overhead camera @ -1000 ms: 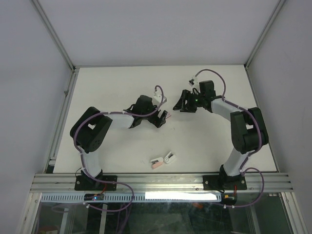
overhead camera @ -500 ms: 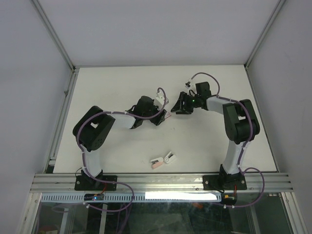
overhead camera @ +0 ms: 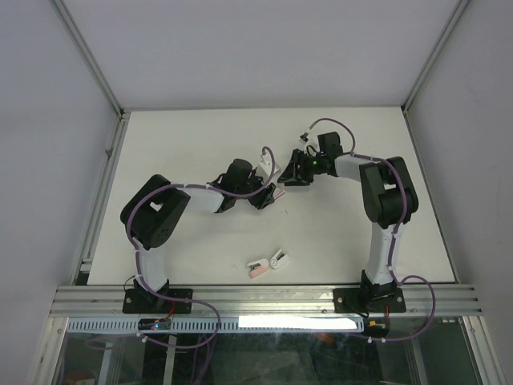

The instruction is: Load the staples into the stapler

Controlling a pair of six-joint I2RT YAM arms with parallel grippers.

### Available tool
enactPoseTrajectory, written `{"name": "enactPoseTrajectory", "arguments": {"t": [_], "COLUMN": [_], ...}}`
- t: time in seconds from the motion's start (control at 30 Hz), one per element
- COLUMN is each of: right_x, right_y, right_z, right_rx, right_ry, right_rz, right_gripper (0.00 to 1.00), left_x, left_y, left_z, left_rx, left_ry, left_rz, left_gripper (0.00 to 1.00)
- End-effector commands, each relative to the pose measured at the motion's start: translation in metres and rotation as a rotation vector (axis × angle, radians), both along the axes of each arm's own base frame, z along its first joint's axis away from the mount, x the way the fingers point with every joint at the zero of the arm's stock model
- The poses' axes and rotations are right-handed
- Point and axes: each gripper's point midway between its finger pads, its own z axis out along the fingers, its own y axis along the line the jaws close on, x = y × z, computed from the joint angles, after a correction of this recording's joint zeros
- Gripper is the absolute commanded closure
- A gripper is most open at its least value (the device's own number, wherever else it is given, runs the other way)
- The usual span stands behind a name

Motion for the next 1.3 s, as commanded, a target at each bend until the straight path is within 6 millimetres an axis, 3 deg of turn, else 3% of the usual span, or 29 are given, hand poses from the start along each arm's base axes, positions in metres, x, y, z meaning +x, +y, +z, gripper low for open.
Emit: {"name": "enactPoseTrajectory", "arguments": {"t": [0.0,0.37,0.77,1.27], "right_x": [0.007,-0.007,-0.011,-0.022], "right_y": [0.01,0.01,0.011,0.026], "right_z": [0.014,0.008,0.0,0.004], "right_rx": [0.043,0.053,0.051,0.102], "right_ry": [-0.037,0.009,0.042,0.055], "right_rz": [0.05,0.093,0.105,0.173], "right_gripper": [0.52,0.57,0.58,0.63], "left_x": [-0.011,-0.008,-0.008,-0.008], "left_y": [-0.012,-0.01,-0.008,-0.01], "left_z": [0.002,-0.004,-0.011,-0.012], "left_rx": [-0.025,0.01,0.036,0.039], "left_ry": [-0.003,-0.012,-0.004,-0.002], "left_rz": [-0.09,-0.066,-0.065,-0.07], "left_gripper": [0.53,0.41,0.59,0.56]}}
